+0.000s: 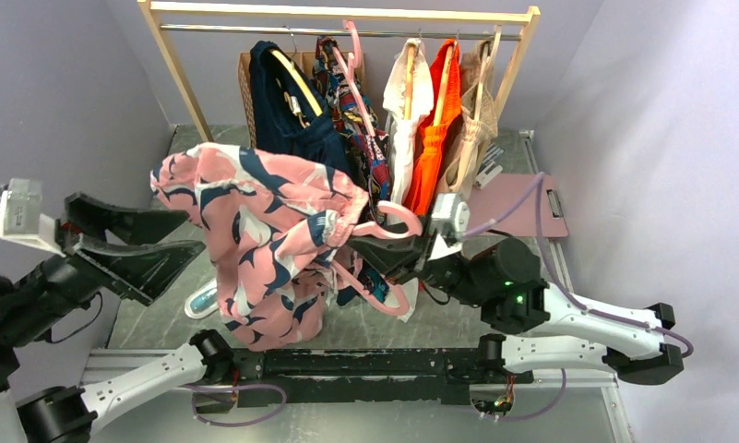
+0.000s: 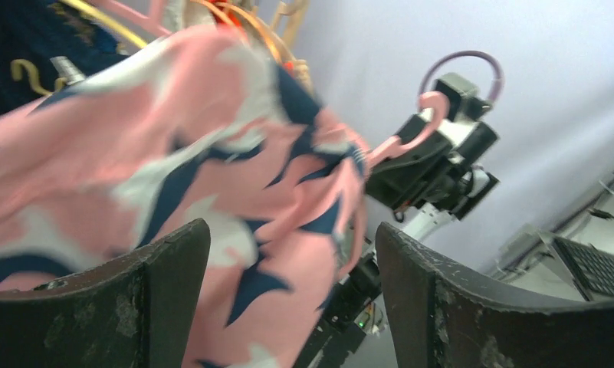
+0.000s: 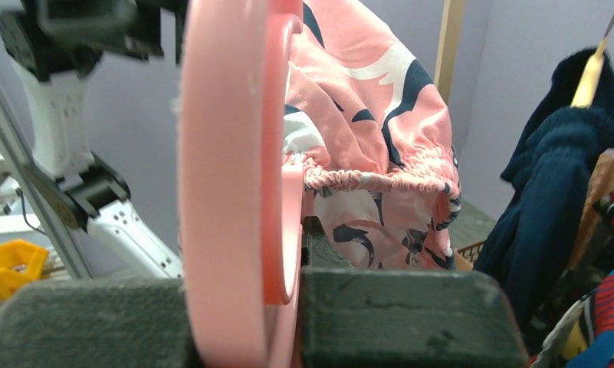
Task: Place the shorts on the hanger
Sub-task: Hang the shorts on the hanger.
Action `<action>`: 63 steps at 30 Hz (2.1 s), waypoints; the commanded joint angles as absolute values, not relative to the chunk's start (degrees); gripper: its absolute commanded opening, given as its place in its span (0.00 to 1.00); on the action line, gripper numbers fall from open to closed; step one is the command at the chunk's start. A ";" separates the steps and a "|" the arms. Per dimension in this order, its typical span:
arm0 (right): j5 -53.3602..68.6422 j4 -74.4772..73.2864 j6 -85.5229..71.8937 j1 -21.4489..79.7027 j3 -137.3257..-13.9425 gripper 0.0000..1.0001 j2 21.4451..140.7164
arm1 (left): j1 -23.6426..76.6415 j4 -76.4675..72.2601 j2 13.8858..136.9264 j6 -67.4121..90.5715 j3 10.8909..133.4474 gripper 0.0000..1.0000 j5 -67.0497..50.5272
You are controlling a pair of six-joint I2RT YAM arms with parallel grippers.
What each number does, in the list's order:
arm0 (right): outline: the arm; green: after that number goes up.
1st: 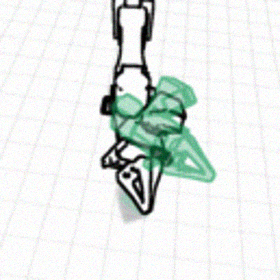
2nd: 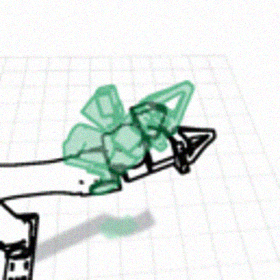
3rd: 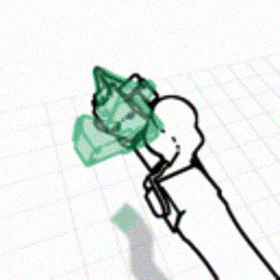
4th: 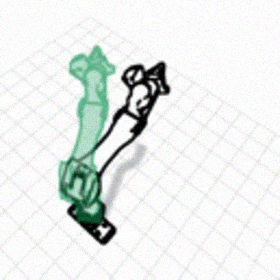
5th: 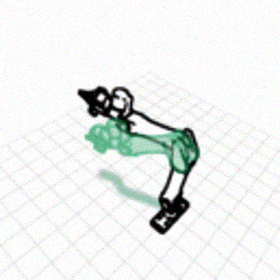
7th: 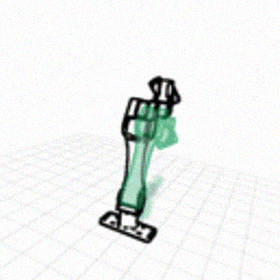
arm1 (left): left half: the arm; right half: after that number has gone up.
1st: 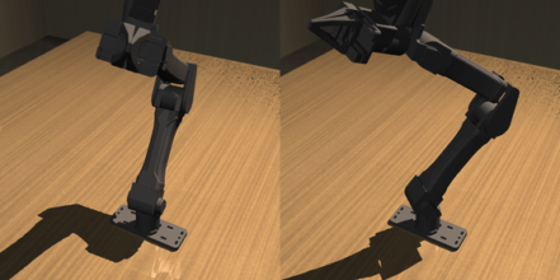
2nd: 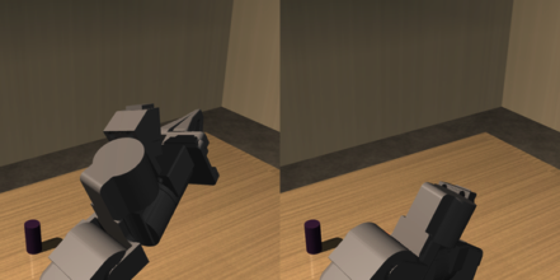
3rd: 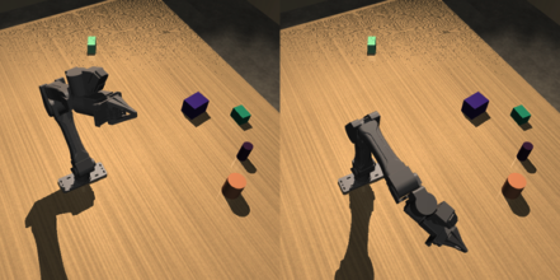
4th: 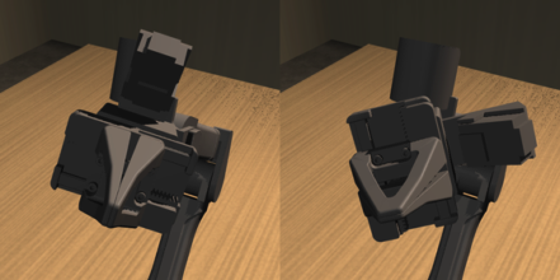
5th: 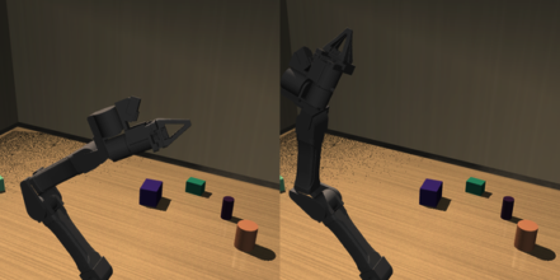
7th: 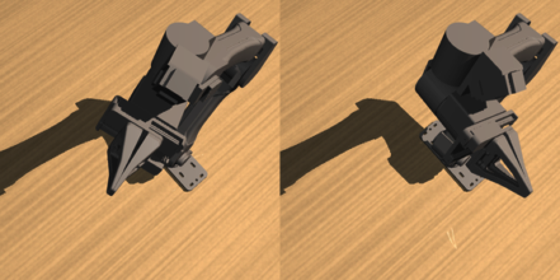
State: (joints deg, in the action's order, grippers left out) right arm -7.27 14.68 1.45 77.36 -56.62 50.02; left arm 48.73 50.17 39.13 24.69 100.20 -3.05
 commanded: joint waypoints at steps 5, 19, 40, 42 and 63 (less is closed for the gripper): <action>-7.80 12.86 -0.57 77.43 -58.91 0.00 44.59 | 48.69 55.59 38.75 25.64 94.68 0.83 13.80; -7.79 9.06 -2.71 77.43 -59.52 0.00 44.08 | 48.74 47.85 40.88 17.42 90.06 0.70 9.54; -9.70 -2.91 -2.20 77.43 -61.95 0.00 43.25 | 48.69 44.54 45.09 12.97 105.06 0.07 7.39; -8.21 -2.98 -2.35 77.42 -62.46 0.00 43.07 | 48.70 44.86 45.61 12.59 106.02 0.07 6.84; -5.06 -3.10 -0.02 77.43 -65.93 0.00 42.54 | 48.69 49.64 48.39 10.93 111.44 1.00 7.23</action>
State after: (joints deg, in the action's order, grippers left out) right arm -2.92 -0.82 -2.52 77.21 -62.37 43.20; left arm 48.73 52.38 51.99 11.53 107.87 8.25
